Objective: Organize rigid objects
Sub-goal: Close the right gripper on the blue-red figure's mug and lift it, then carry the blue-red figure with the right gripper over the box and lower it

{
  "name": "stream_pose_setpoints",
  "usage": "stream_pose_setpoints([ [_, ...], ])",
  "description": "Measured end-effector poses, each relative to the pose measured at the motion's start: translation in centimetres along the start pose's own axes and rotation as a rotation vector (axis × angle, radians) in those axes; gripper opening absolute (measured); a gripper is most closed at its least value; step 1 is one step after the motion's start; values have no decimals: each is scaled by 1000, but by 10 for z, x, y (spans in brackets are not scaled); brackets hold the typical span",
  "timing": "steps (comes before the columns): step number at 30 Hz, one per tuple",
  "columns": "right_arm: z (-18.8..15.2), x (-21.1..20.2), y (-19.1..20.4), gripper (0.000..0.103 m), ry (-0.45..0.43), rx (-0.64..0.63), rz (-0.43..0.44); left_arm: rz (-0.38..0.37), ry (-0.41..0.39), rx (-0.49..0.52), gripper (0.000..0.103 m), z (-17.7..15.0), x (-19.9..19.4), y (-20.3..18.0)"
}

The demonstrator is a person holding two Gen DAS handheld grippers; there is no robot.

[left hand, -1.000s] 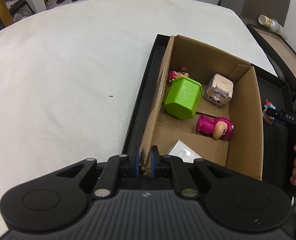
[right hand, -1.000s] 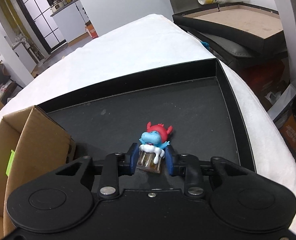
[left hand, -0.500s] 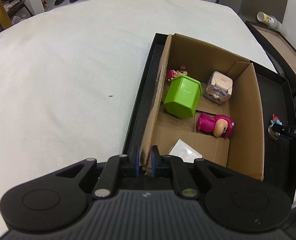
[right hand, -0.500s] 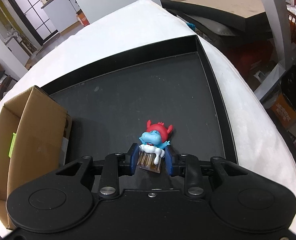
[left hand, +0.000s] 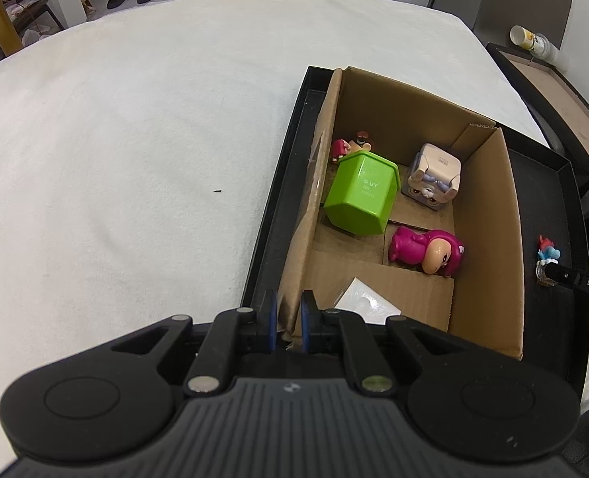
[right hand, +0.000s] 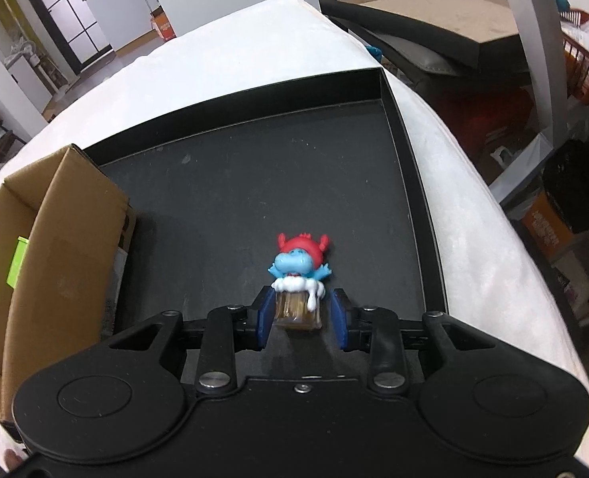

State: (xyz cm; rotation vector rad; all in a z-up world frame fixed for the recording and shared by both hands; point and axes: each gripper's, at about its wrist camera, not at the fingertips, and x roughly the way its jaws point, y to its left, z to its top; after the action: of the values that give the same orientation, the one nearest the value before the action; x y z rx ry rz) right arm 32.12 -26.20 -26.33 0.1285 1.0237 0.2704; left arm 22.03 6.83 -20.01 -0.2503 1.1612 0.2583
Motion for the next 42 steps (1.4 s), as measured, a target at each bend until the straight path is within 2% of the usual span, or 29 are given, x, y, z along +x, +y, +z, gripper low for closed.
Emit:
stream_pose_setpoints([
  [1,1,0,1,34,-2,2,8,-1,2,-2,9,0,0,0],
  [4,4,0,7,61,-22,-14,-1,-4,0,-3,9,0,0,1],
  [5,4,0,10,64,-31,-27,-10,-6,0,-4,9,0,0,1],
  [13,8,22,19,64,-30,-40,-81,-16,1,-17,9,1,0,2],
  [18,6,26,29,61,-54,-96,-135,-15,-1,-12,9,1,0,2],
  [25,5,26,32,40,-85,-132,-206,-11,4,-11,9,1,1,1],
  [33,6,15,30,36,-70,-124,-179,-15,-4,-11,9,0,-1,2],
  [42,10,-15,28,32,-109,-102,-133,-25,-12,-8,9,-2,-4,4],
])
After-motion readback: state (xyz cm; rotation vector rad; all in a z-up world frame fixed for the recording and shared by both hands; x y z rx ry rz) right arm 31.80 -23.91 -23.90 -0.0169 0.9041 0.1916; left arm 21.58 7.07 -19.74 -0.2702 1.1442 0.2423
